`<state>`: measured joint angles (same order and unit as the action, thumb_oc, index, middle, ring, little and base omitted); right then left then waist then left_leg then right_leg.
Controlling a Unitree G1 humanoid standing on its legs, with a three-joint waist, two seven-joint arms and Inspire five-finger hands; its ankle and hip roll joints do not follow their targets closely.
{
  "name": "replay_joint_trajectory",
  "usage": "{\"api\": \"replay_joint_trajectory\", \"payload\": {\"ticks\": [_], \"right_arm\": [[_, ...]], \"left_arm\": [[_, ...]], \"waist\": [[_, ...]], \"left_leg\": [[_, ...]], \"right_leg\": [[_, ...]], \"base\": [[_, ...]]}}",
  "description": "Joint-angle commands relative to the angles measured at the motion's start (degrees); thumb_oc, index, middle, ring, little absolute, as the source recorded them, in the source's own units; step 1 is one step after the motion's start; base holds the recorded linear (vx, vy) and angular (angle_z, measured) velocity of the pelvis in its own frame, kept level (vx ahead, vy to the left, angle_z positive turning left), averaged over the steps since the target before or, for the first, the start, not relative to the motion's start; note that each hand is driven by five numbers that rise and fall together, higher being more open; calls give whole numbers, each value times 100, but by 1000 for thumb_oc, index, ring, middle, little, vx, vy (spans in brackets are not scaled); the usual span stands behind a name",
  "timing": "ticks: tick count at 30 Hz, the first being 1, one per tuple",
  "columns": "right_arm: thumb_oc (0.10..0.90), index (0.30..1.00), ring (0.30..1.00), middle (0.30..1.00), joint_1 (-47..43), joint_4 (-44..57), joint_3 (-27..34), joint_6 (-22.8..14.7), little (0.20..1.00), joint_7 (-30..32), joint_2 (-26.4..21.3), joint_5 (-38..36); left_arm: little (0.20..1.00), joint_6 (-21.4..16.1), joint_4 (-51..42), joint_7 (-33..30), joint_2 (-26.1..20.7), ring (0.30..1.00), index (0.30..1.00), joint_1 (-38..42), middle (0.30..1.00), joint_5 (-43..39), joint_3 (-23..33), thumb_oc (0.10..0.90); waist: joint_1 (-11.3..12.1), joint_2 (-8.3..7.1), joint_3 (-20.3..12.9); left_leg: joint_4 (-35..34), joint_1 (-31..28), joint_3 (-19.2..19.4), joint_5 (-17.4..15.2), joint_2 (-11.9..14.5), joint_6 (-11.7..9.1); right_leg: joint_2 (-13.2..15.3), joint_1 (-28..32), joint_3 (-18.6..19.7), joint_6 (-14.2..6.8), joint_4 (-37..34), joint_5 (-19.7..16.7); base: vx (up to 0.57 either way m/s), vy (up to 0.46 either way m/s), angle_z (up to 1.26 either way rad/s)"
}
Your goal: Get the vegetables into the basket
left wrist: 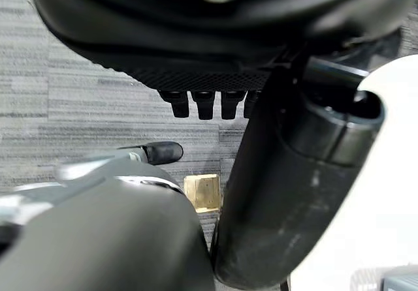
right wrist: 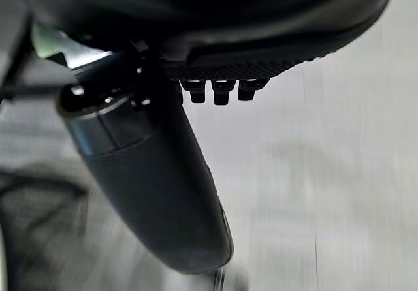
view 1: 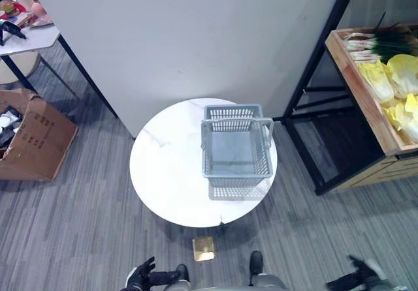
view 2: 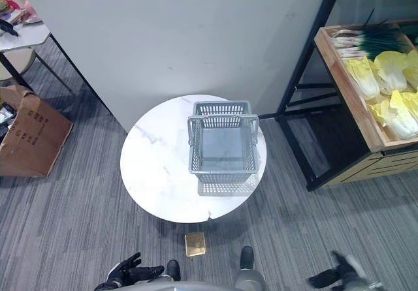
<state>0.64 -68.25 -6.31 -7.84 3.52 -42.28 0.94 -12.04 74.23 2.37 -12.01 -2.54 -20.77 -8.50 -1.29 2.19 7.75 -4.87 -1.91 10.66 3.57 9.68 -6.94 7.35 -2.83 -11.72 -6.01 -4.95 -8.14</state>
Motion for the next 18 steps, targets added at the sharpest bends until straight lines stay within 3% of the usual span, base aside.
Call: {"api": "replay_joint_trajectory", "payload": {"ticks": [1, 2, 6, 7, 11, 18], "right_arm": [[900, 1000, 1000, 1000, -506, 932, 173, -408, 1000, 668, -549, 620], [900, 1000, 1000, 1000, -422, 2248, 444, -481, 1000, 799, -997, 926], [900, 1000, 1000, 1000, -596, 3992, 746, -707, 1000, 915, -1368, 1108], [900, 1000, 1000, 1000, -998, 4395, 618, -790, 1000, 947, -1477, 1161], [900, 1000, 1000, 1000, -1759, 4648, 147, -833, 1000, 883, -1472, 1074], [900, 1000, 1000, 1000, -3765, 4250, -1370, -717, 1000, 667, -1032, 731]], "left_arm": [[1000, -150, 152, -87, -187, 1000, 1000, 136, 1000, 40, 66, 900], [1000, -162, 97, -96, -176, 1000, 1000, 90, 1000, 28, 172, 900], [1000, -140, 110, -83, -172, 1000, 1000, 95, 1000, 21, 290, 900], [1000, -118, 167, -86, -198, 1000, 1000, 101, 1000, 70, 288, 900], [1000, -105, 213, -114, -222, 1000, 1000, 130, 1000, 93, 275, 900], [1000, -72, 202, -132, -248, 1000, 1000, 125, 1000, 6, -44, 900]], "waist": [[16, -386, 68], [-1, -414, 57], [46, -451, 46], [140, -472, 20], [259, -483, 15], [566, -485, 94]], "left_leg": [[-13, 218, 44, 185, 61, -127], [-13, 213, 59, 161, 61, -126], [-13, 216, 58, 126, 59, -121], [-13, 220, 49, 116, 69, -127], [-13, 225, 24, 113, 59, -139], [-13, 295, -132, 135, 8, -127]], "right_leg": [[377, 220, 97, -481, 19, -18], [393, 217, 113, -498, 17, -34], [403, 204, 100, -511, 25, -44], [410, 218, 85, -506, 16, -34], [413, 262, 48, -498, -2, -21], [429, 317, -48, -455, 96, 52]], "base": [[0, 0, 0], [12, 27, -3], [17, 20, -3], [41, 8, 7], [25, 4, 6], [12, 5, 17]]}}
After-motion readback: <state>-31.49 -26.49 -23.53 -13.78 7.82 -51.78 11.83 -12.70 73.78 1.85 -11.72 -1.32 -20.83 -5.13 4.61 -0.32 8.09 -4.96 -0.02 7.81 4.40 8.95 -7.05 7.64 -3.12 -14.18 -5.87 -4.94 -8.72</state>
